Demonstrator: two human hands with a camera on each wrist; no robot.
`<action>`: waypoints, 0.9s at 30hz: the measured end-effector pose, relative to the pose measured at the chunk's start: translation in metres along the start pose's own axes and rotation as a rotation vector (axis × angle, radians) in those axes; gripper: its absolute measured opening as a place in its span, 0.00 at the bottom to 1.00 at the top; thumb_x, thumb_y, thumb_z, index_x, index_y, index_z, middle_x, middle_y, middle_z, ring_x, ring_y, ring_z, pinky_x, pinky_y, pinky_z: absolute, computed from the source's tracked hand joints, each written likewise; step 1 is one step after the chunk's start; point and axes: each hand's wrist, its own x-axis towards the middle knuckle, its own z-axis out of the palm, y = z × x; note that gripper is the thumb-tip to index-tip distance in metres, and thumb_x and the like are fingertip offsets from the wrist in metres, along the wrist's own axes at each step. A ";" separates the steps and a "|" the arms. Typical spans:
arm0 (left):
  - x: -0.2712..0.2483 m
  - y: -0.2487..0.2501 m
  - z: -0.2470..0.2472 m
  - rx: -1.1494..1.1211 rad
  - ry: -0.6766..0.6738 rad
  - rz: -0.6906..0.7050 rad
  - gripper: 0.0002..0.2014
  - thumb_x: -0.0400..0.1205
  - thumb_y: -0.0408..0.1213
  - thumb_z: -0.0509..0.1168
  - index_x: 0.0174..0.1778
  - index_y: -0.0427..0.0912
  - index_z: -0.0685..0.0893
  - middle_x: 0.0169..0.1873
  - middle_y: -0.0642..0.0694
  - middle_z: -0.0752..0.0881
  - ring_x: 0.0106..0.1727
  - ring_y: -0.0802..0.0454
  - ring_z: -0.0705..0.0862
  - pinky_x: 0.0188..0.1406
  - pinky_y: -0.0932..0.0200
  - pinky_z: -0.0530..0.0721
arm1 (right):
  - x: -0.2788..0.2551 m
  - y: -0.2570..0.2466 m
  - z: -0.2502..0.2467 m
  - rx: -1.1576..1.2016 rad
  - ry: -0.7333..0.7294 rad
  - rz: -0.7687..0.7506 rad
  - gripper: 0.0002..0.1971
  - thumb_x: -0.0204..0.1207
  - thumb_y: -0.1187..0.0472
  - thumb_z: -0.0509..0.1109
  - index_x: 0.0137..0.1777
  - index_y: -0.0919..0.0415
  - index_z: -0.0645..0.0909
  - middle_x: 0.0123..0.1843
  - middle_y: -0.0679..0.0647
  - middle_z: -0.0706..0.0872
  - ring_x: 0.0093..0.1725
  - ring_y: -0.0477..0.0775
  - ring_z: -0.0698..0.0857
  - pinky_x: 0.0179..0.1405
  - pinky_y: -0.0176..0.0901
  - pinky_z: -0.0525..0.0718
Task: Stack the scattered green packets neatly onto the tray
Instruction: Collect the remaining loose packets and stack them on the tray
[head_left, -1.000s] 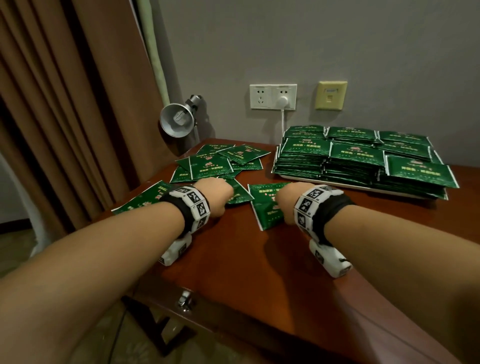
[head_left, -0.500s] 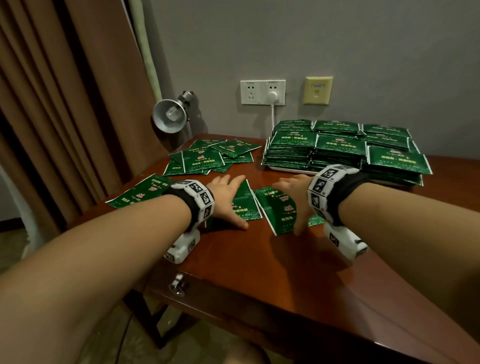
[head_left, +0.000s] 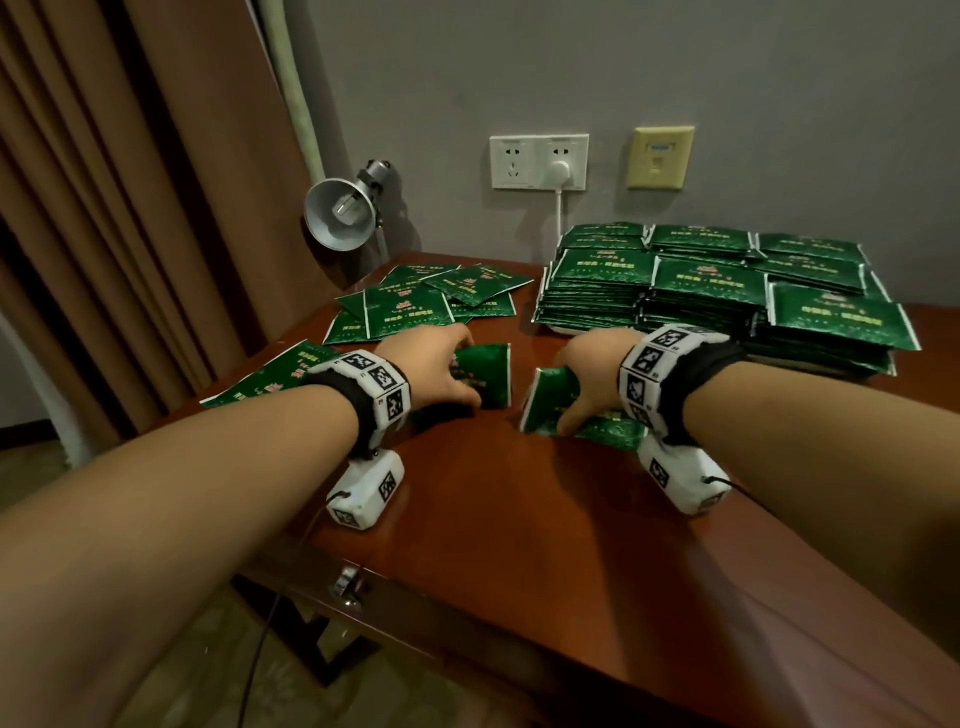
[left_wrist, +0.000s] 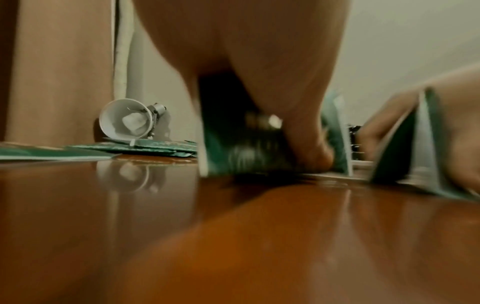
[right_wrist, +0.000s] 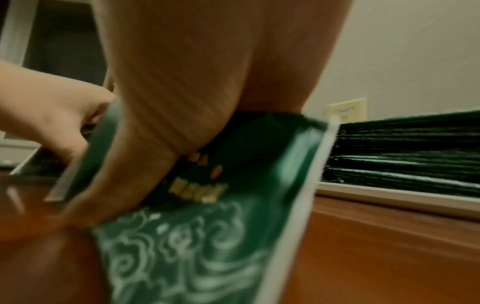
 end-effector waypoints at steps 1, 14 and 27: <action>-0.002 0.002 -0.003 0.014 0.051 0.006 0.31 0.67 0.62 0.76 0.62 0.53 0.77 0.50 0.54 0.86 0.48 0.52 0.84 0.45 0.54 0.84 | -0.006 0.002 -0.003 0.029 0.040 0.015 0.36 0.55 0.27 0.77 0.53 0.56 0.82 0.43 0.48 0.87 0.42 0.52 0.86 0.42 0.48 0.89; -0.017 0.066 0.014 0.157 -0.276 -0.017 0.47 0.70 0.75 0.62 0.77 0.45 0.68 0.69 0.42 0.74 0.69 0.42 0.74 0.66 0.45 0.78 | -0.062 0.029 0.017 0.032 -0.086 0.172 0.54 0.56 0.24 0.74 0.75 0.60 0.67 0.66 0.56 0.80 0.60 0.59 0.82 0.59 0.57 0.84; -0.037 0.078 0.020 -0.076 -0.213 0.090 0.42 0.64 0.56 0.79 0.68 0.46 0.64 0.49 0.50 0.81 0.46 0.51 0.85 0.46 0.47 0.88 | -0.082 0.018 0.042 0.151 -0.063 0.155 0.47 0.64 0.36 0.78 0.71 0.64 0.59 0.55 0.58 0.82 0.52 0.60 0.85 0.53 0.56 0.87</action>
